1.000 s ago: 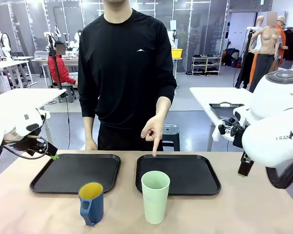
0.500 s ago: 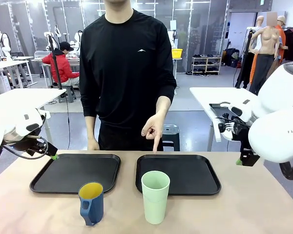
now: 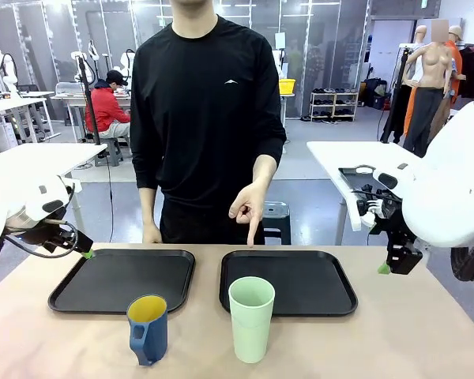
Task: Sort and store the cups by type.
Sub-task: Pick up the Reusable plastic cup.
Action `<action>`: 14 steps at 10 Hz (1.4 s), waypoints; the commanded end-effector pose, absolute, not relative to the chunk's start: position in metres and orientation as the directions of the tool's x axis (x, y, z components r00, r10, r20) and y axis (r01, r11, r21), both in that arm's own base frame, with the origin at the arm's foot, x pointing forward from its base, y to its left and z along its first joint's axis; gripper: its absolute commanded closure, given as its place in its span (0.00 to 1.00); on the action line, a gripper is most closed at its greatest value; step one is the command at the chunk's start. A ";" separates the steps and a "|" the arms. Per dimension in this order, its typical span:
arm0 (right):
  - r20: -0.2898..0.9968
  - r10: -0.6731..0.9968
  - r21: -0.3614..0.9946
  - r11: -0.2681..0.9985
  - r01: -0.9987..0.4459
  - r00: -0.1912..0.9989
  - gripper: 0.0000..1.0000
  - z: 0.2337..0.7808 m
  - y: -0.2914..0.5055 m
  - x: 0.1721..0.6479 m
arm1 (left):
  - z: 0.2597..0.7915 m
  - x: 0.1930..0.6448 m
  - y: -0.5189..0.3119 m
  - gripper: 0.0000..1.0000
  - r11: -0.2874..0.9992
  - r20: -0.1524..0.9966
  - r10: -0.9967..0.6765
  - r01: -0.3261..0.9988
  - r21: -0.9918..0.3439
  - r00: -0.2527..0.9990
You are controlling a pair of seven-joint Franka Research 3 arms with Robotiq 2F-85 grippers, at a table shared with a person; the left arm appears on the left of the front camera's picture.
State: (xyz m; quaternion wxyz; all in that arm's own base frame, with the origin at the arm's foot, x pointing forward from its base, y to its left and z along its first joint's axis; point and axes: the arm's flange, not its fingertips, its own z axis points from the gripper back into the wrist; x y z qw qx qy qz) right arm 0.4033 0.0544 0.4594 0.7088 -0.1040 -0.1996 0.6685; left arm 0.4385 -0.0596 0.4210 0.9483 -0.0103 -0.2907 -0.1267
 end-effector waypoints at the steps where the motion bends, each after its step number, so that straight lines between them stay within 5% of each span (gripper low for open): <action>1: 0.145 0.989 -0.431 0.076 -0.899 0.014 0.00 0.460 0.056 0.405 | 0.422 0.439 -0.059 0.00 0.968 0.555 -0.234 0.246 0.054 0.798; 4: 0.129 0.992 -0.344 0.031 -0.938 -0.015 0.00 0.448 0.062 0.411 | 0.422 0.439 -0.059 0.00 0.968 0.555 -0.234 0.246 0.054 0.798; 5: 0.164 0.981 -0.318 -0.050 -0.947 -0.107 0.00 0.437 0.073 0.411 | 0.422 0.439 -0.059 0.00 0.968 0.555 -0.234 0.246 0.054 0.798; 14: 0.369 0.893 -0.210 -0.190 -0.959 -0.258 0.00 0.345 0.147 0.411 | 0.422 0.439 -0.059 0.00 0.968 0.555 -0.234 0.246 0.054 0.798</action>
